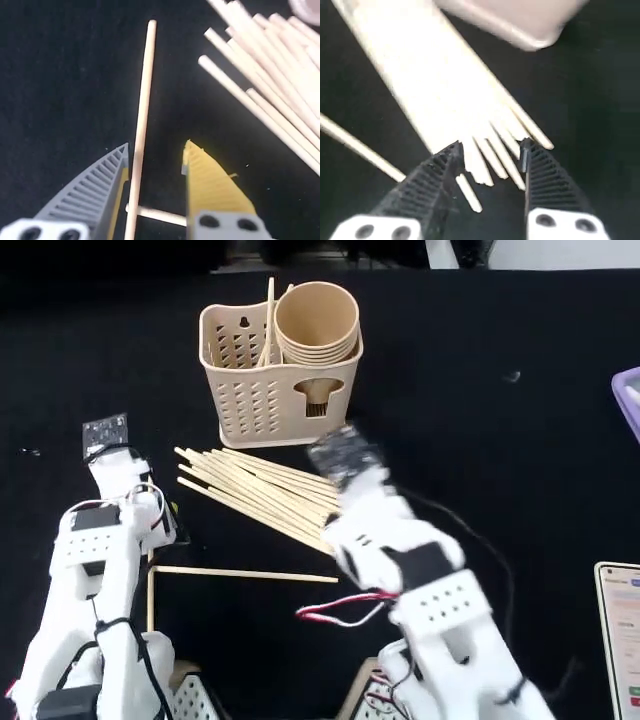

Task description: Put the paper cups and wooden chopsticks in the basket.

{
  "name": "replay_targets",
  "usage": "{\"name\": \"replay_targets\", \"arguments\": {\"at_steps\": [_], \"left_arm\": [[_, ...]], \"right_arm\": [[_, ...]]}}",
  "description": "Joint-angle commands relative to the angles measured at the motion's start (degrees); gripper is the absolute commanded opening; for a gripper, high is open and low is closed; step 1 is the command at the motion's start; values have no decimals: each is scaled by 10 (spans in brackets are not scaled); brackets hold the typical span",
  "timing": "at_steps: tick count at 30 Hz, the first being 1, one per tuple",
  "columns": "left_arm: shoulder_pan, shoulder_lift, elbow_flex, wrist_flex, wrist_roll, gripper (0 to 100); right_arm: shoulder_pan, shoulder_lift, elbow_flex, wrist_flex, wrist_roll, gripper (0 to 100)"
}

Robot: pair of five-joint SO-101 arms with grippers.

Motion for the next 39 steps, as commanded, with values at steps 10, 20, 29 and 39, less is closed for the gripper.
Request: {"name": "replay_targets", "arguments": {"at_steps": [10, 20, 29, 39], "left_arm": [[-47, -2, -26, -2, 12, 180], [-65, -2, -27, -2, 11, 180], [-65, -3, -26, -2, 11, 180], [-65, -3, -29, -2, 11, 180]], "right_arm": [[-47, 258, -67, -142, 53, 264], [-72, 392, -109, -166, 122, 232], [-82, 407, -132, -158, 121, 57], [-87, 336, -116, -62, 100, 25]]}}
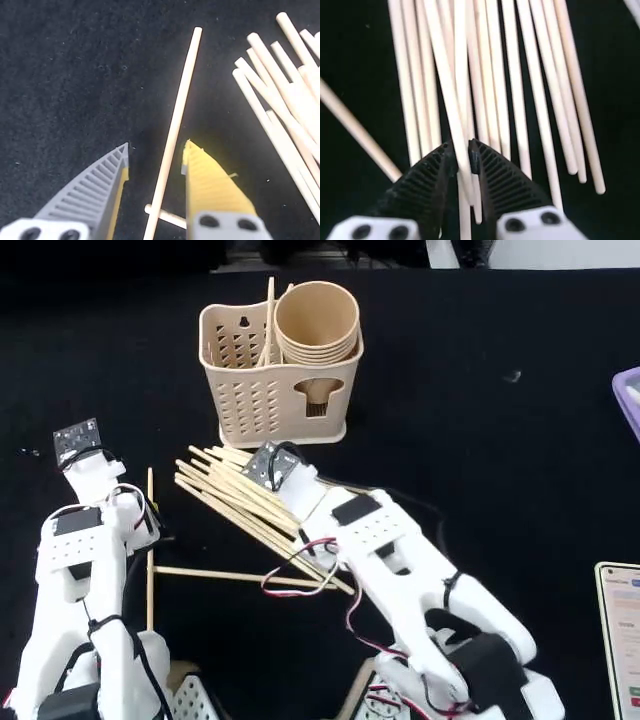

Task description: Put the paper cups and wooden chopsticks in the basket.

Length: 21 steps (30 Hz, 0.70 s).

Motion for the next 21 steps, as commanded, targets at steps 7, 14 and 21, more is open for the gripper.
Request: {"name": "replay_targets", "arguments": {"at_steps": [7, 14, 21], "left_arm": [[-6, -4, -28, -2, 2, 180], [-6, -4, -25, -2, 2, 180], [-6, -4, -27, -2, 2, 180]], "right_arm": [[-86, -36, -2, 14, -10, 25], [-70, -34, 12, 31, -6, 15], [-28, -37, -7, 93, -5, 141]]}}
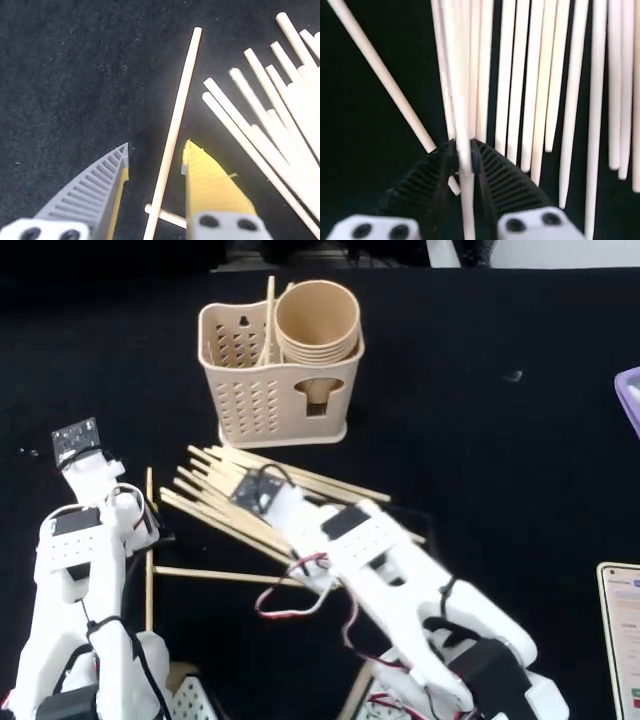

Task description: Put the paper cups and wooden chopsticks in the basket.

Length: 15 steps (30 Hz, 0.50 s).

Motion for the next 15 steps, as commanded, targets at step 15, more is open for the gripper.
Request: {"name": "replay_targets", "arguments": {"at_steps": [15], "left_arm": [[-50, -4, -33, -2, 2, 180]], "right_arm": [[-107, 110, -128, -96, -76, 178]]}}
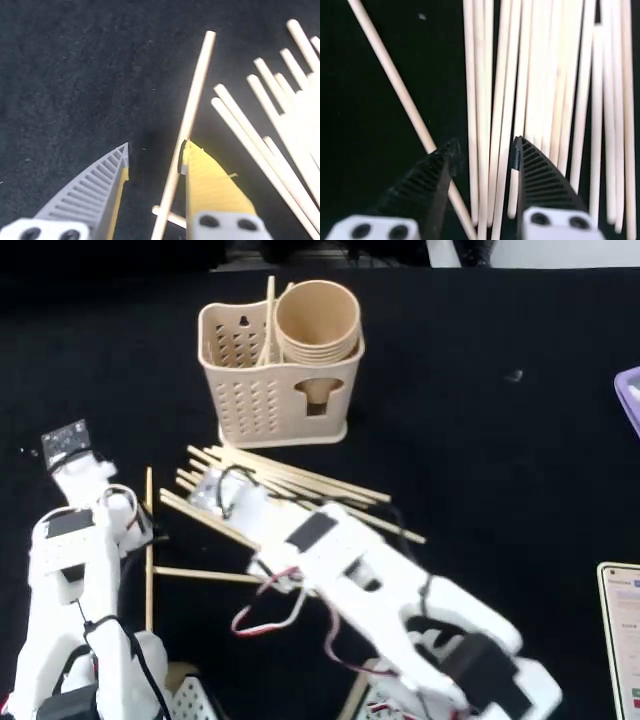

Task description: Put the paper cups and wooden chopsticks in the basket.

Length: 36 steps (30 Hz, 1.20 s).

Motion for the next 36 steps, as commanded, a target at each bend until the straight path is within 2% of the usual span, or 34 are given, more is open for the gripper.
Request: {"name": "replay_targets", "arguments": {"at_steps": [1, 7, 11, 20, 25, 31, 36], "left_arm": [[-26, -4, -34, -2, 2, 180], [-28, -4, -35, -2, 2, 180], [-28, -4, -35, -2, 2, 180], [-28, -4, -34, -2, 2, 180], [-28, -4, -34, -2, 2, 180], [-28, -4, -34, -2, 2, 180], [-28, -4, -35, -2, 2, 180]], "right_arm": [[-10, 106, -91, -33, -11, 178], [-11, 196, -165, 0, -7, 146], [-7, 185, -174, 17, -11, 6], [-2, 109, -167, 64, -7, 11], [-11, 111, -152, 35, -11, 21], [-43, 134, -134, -4, -24, 162], [-55, 192, -153, -14, -23, 129]]}}
